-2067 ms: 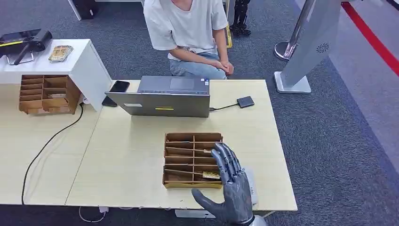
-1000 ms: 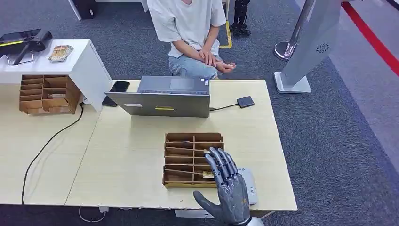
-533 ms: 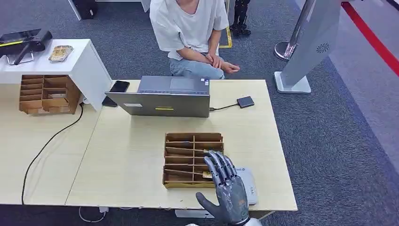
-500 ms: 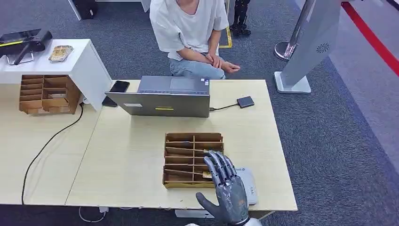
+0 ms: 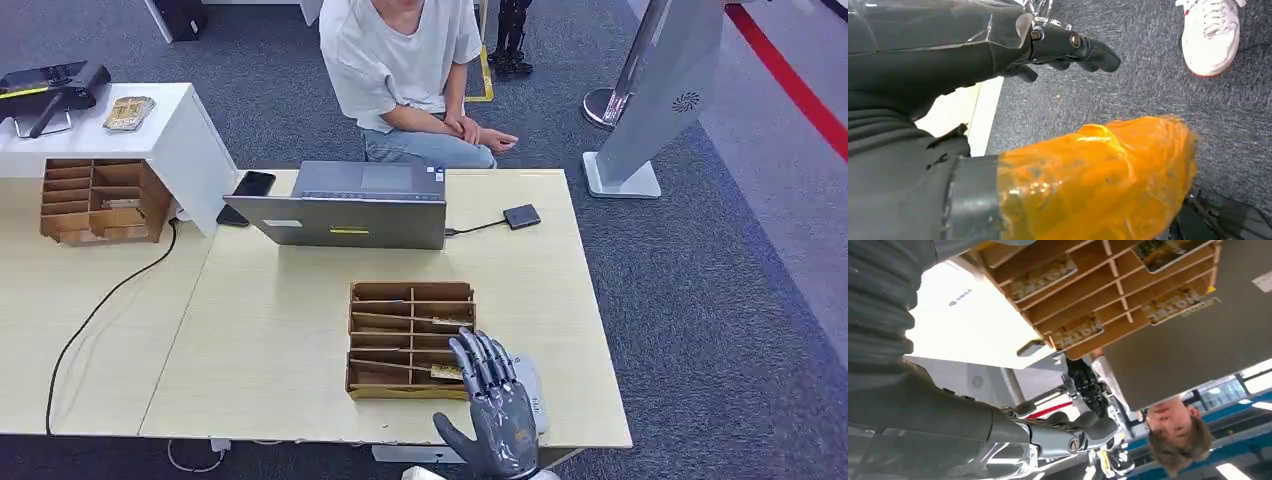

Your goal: Pass the card to the sensor for recognition and then transmit it.

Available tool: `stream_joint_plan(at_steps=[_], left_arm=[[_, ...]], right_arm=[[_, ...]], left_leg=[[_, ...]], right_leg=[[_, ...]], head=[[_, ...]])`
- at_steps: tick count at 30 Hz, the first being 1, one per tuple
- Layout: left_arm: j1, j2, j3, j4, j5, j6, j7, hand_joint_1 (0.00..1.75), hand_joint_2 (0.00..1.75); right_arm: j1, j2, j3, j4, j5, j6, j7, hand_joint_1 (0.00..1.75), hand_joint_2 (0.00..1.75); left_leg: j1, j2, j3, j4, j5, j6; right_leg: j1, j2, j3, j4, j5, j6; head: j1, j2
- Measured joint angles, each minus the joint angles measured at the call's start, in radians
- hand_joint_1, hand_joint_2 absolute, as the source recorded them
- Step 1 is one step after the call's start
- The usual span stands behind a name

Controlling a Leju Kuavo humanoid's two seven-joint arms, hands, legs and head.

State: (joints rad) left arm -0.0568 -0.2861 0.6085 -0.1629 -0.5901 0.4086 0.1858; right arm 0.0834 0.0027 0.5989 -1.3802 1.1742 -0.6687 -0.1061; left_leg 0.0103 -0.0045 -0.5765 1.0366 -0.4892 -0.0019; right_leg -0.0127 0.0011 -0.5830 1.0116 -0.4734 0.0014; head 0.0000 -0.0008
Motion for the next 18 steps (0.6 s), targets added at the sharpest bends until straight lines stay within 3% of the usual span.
stream_joint_plan(at_steps=[18], left_arm=[[0.000, 0.000, 0.000, 0.000, 0.000, 0.005, 0.001, 0.00, 0.00]], right_arm=[[0.023, 0.019, -0.042, 0.050, 0.000, 0.000, -0.034, 0.00, 1.75]], left_leg=[[0.000, 0.000, 0.000, 0.000, 0.000, 0.000]], right_leg=[[0.000, 0.000, 0.000, 0.000, 0.000, 0.000]], head=[[0.000, 0.000]])
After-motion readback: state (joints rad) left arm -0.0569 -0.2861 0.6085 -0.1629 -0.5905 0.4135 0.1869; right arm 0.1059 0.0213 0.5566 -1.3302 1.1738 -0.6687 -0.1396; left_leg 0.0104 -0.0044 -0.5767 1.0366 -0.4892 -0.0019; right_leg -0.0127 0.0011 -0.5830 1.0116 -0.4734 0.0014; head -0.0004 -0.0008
